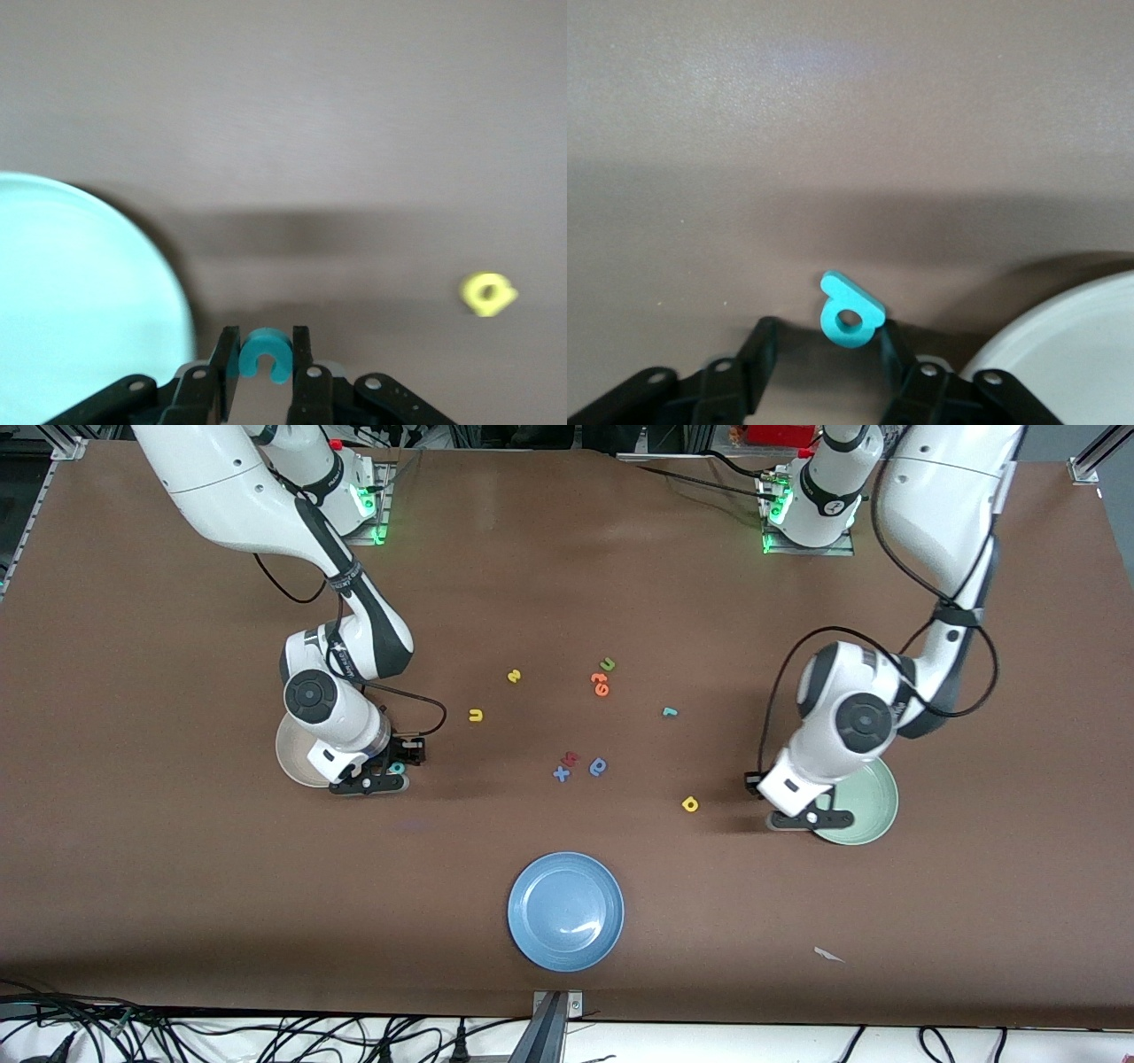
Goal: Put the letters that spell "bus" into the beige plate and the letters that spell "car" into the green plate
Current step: 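Lower the left gripper's teal letter onto the green plate and release, then return the left gripper to the letters while the right gripper holds its letter, then release the teal letter onto the beige plate while the left gripper grasps another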
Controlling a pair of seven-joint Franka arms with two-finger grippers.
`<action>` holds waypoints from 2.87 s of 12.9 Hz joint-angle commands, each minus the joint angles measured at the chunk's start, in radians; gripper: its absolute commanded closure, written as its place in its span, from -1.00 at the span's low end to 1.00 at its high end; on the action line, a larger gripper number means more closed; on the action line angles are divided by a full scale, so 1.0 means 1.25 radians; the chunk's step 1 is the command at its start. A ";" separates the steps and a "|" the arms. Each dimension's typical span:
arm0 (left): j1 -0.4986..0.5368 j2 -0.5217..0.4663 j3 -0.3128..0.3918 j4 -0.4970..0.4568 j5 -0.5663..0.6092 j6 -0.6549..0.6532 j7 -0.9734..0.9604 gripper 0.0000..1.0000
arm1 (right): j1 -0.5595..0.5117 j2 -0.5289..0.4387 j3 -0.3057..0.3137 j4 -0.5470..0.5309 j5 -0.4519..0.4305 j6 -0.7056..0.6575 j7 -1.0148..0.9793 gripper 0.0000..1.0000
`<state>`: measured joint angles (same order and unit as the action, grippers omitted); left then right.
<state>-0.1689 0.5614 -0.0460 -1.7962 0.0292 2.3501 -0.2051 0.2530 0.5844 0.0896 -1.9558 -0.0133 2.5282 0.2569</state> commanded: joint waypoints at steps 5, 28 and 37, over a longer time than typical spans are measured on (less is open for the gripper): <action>0.126 -0.003 -0.012 -0.022 0.083 -0.010 0.302 -0.24 | -0.004 -0.015 0.002 -0.029 -0.010 0.018 -0.008 0.32; -0.043 -0.039 -0.254 -0.260 0.219 0.200 -0.800 -0.77 | -0.008 0.012 -0.002 -0.020 -0.045 0.127 -0.014 1.00; -0.044 -0.012 -0.254 -0.246 0.253 0.199 -0.829 -0.07 | -0.028 -0.189 -0.001 -0.050 -0.038 -0.088 -0.063 1.00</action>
<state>-0.2196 0.5354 -0.3636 -2.1176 0.3096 2.5958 -1.2096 0.2481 0.4460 0.0843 -1.9734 -0.0564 2.4856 0.2319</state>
